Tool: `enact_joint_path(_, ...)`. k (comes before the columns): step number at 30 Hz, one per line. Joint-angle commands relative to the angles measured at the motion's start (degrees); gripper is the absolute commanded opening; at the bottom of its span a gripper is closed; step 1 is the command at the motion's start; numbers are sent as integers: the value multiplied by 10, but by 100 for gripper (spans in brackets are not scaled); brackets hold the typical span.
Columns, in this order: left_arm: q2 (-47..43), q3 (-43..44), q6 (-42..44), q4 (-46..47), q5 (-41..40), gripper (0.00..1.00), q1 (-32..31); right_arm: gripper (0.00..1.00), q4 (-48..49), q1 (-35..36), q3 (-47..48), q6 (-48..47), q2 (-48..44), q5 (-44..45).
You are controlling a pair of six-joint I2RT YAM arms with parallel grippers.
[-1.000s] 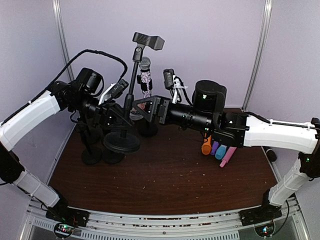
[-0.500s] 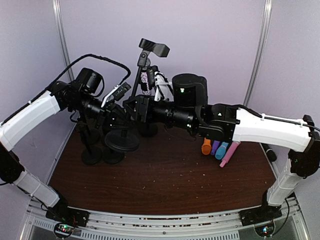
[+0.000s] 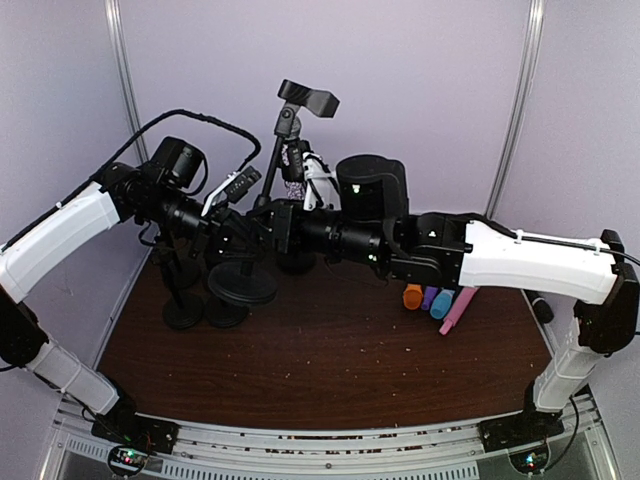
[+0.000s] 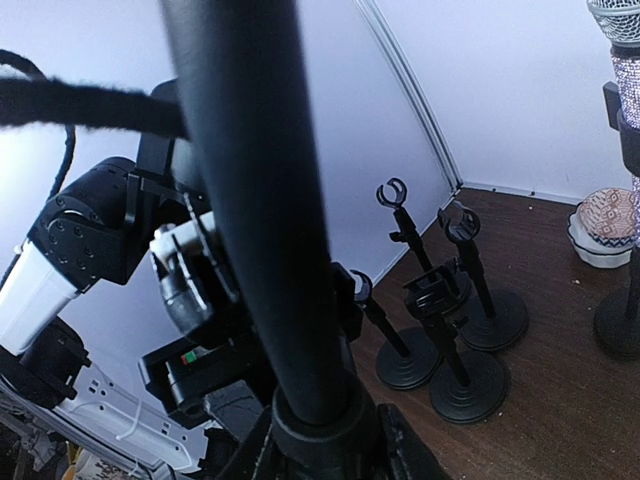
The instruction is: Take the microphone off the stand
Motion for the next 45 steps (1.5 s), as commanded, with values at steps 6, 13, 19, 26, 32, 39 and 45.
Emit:
enact_joint_path(6,-25,-4,21,39,27,0,3,27,49,-9,7,49,2,-23)
enact_joint_path(13,-29,-10,24,39,24,0,3,40,38,-13,16,59,9,-11)
enact_joint_path(19,-30,-10,25,39,20,0,3,41,15,-15,32,69,19,6)
enact_joint_path(26,-35,-9,25,39,18,0,3,11,16,-16,35,67,21,-5)
enact_joint_path(32,-31,11,18,26,55,0,4,0,58,-26,0,49,-4,-94)
enact_joint_path(39,-23,26,-20,17,217,0,3,0,278,-56,-66,98,-23,-393)
enact_joint_path(45,-23,30,-35,16,296,0,3,0,364,-61,-31,161,-1,-545)
